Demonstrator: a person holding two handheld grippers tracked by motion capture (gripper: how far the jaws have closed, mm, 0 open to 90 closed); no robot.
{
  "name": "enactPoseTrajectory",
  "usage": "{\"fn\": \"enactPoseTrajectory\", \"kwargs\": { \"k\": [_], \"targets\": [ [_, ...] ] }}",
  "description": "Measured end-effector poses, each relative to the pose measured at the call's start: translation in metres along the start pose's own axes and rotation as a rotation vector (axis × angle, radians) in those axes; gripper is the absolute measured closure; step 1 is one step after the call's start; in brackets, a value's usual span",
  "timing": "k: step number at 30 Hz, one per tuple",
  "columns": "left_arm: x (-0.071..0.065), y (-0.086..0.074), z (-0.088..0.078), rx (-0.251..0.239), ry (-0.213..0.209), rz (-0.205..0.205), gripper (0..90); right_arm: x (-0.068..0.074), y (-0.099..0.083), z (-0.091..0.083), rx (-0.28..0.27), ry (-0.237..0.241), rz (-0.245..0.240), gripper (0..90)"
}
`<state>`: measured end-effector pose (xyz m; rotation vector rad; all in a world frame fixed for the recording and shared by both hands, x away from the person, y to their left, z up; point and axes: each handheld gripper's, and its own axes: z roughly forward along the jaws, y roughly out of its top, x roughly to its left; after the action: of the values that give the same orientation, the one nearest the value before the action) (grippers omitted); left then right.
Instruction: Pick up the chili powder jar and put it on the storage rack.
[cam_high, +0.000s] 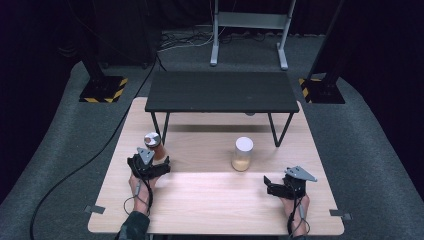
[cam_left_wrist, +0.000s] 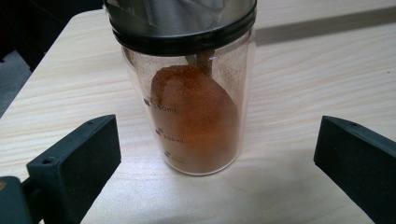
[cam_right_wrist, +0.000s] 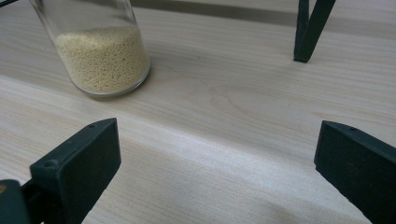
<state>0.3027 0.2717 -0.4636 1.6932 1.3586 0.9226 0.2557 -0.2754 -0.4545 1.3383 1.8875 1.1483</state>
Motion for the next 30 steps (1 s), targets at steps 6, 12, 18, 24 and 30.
{"fn": "enactPoseTrajectory", "kwargs": {
  "k": [6,12,18,24,30],
  "targets": [
    [0.001,0.0,0.0,-0.002,-0.002,-0.007,0.2,0.0,0.0,0.0,0.001,0.002,-0.001,0.0],
    [0.003,0.0,0.0,-0.008,-0.008,-0.015,0.0,0.0,0.0,0.0,0.002,0.003,-0.002,0.0],
    [0.008,0.003,0.004,-0.01,-0.013,-0.039,0.0,-0.001,0.0,0.0,-0.001,0.009,-0.001,0.0],
    [0.017,0.005,0.01,-0.018,-0.053,-0.073,0.0,-0.002,0.0,0.0,-0.002,0.01,0.0,0.0],
    [0.023,0.011,0.017,-0.01,-0.085,-0.102,0.0,-0.001,0.0,0.0,0.001,0.009,-0.001,0.0]
  ]
}}
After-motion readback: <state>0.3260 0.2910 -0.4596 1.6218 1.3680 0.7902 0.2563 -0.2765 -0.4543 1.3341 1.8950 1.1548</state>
